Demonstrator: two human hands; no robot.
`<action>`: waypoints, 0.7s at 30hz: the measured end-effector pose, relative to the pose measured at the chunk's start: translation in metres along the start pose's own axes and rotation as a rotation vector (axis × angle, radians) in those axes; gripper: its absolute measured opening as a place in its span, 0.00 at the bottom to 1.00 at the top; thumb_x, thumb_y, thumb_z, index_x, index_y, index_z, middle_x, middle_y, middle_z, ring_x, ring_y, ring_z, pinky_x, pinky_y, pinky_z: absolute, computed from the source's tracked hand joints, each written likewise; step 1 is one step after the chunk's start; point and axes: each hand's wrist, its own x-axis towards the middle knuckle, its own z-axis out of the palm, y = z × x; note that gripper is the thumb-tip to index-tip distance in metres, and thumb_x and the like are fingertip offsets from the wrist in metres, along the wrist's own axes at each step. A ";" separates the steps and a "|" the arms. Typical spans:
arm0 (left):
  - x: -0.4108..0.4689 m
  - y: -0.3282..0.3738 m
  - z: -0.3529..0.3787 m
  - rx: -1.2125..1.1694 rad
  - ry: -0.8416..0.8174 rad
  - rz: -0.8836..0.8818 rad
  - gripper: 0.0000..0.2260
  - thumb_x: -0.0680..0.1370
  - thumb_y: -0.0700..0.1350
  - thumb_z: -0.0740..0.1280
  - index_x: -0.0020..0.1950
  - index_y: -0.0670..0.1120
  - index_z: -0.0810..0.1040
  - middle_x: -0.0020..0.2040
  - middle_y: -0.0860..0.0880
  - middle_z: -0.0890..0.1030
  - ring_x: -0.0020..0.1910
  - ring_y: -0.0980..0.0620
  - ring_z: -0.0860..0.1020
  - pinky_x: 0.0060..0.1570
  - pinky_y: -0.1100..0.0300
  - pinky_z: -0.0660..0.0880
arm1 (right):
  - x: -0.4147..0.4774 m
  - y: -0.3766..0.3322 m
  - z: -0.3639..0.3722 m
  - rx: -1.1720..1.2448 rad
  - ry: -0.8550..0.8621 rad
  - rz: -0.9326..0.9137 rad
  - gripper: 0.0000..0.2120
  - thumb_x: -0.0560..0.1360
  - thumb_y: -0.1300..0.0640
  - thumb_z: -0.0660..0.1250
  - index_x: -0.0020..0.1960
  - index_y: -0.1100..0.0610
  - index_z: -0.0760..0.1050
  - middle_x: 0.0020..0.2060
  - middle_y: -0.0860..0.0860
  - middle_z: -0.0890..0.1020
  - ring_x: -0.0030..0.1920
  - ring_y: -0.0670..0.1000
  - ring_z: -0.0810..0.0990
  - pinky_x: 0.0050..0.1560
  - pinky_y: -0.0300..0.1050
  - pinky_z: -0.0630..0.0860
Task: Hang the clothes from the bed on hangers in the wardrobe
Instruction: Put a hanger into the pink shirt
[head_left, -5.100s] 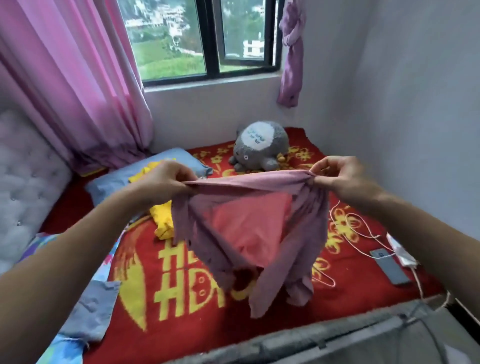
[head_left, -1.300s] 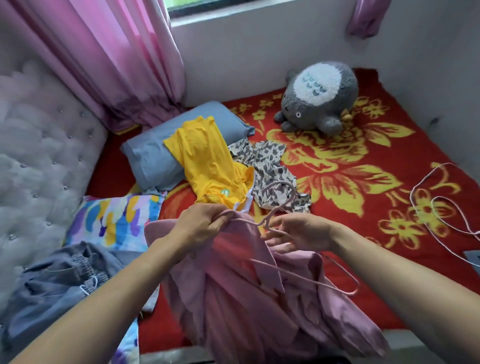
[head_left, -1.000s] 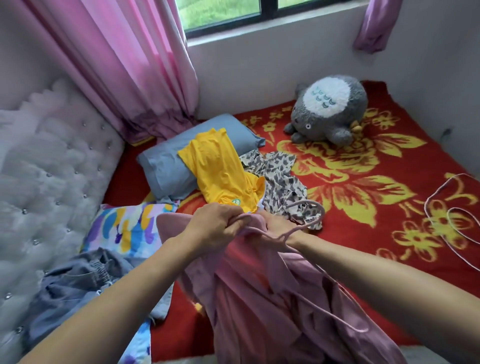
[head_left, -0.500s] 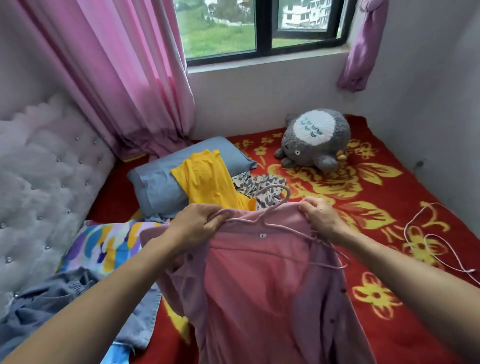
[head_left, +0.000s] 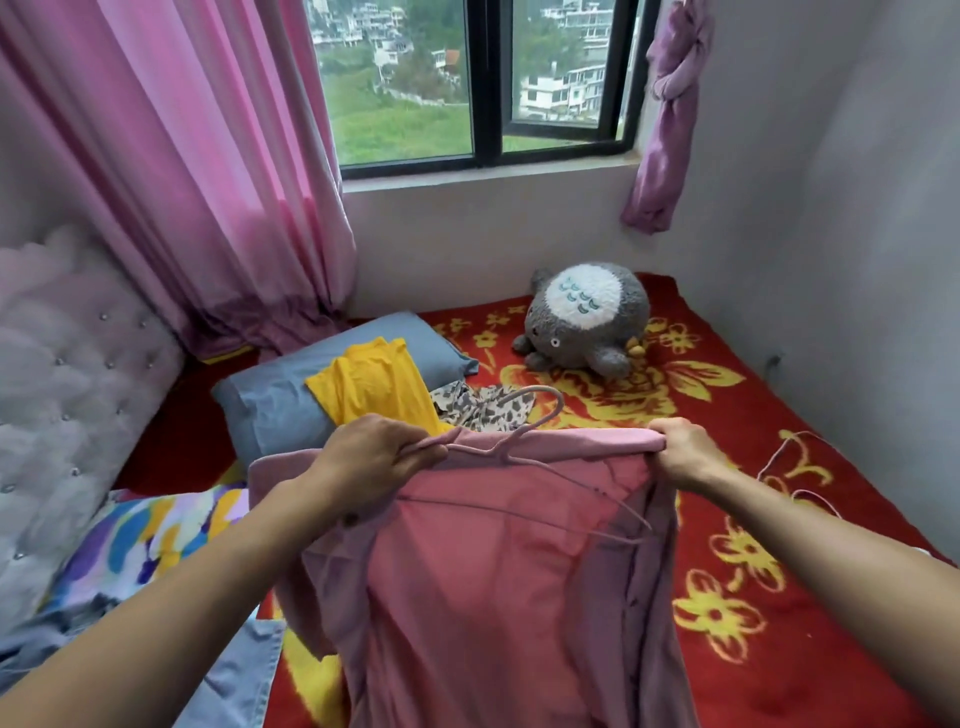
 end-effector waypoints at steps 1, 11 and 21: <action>0.000 0.000 0.001 0.018 0.006 0.023 0.30 0.69 0.71 0.50 0.37 0.48 0.78 0.30 0.49 0.77 0.33 0.50 0.75 0.31 0.56 0.63 | 0.000 0.003 -0.005 -0.015 0.039 -0.001 0.06 0.70 0.53 0.63 0.36 0.54 0.72 0.43 0.58 0.83 0.48 0.63 0.80 0.37 0.48 0.70; 0.004 -0.010 0.003 0.236 0.241 -0.092 0.22 0.75 0.63 0.57 0.36 0.46 0.78 0.35 0.45 0.80 0.38 0.40 0.80 0.32 0.57 0.64 | -0.024 -0.024 -0.059 -0.189 0.296 -0.267 0.10 0.70 0.56 0.66 0.51 0.48 0.76 0.46 0.50 0.81 0.47 0.57 0.81 0.41 0.49 0.74; 0.003 -0.006 -0.008 -0.035 0.448 -0.139 0.24 0.73 0.66 0.55 0.31 0.47 0.70 0.32 0.47 0.78 0.35 0.43 0.76 0.32 0.56 0.63 | -0.051 -0.073 -0.057 -0.093 -0.173 -0.227 0.19 0.64 0.43 0.72 0.54 0.40 0.74 0.52 0.45 0.81 0.54 0.50 0.79 0.51 0.45 0.75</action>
